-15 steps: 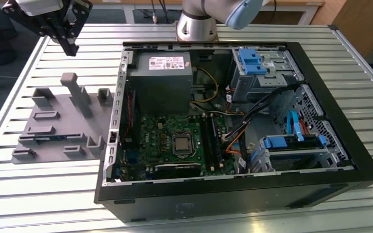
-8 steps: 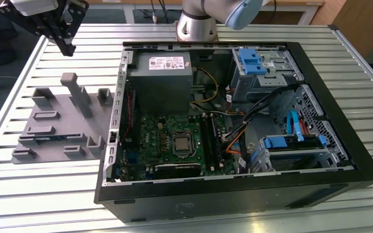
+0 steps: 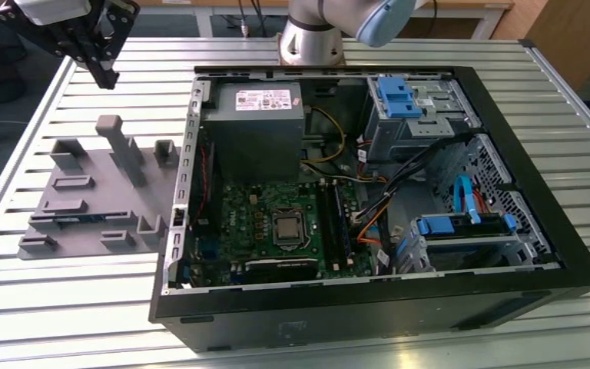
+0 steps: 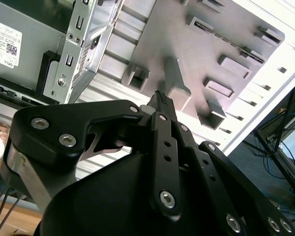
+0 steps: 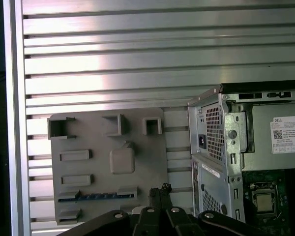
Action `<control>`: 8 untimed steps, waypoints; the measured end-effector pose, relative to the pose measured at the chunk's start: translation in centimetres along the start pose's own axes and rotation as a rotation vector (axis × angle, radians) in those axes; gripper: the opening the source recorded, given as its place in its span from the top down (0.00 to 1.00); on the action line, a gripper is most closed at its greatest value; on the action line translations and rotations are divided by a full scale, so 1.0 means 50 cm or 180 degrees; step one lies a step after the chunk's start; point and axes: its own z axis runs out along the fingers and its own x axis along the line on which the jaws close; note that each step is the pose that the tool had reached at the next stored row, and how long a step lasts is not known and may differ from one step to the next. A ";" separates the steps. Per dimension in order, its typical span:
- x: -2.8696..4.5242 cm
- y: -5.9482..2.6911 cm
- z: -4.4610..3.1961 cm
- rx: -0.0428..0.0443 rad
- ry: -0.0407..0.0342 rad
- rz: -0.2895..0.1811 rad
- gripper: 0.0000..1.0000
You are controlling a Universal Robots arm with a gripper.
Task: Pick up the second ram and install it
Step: 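Reach for the second ram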
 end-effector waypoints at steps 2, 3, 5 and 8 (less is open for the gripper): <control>0.001 0.000 0.000 0.0000 0.0000 0.0000 0.89; 0.003 0.000 0.000 0.0000 0.0000 0.0000 0.89; 0.003 0.000 0.000 0.0000 0.0000 0.0000 0.89; 0.003 0.000 0.000 0.0000 0.0000 0.0000 0.89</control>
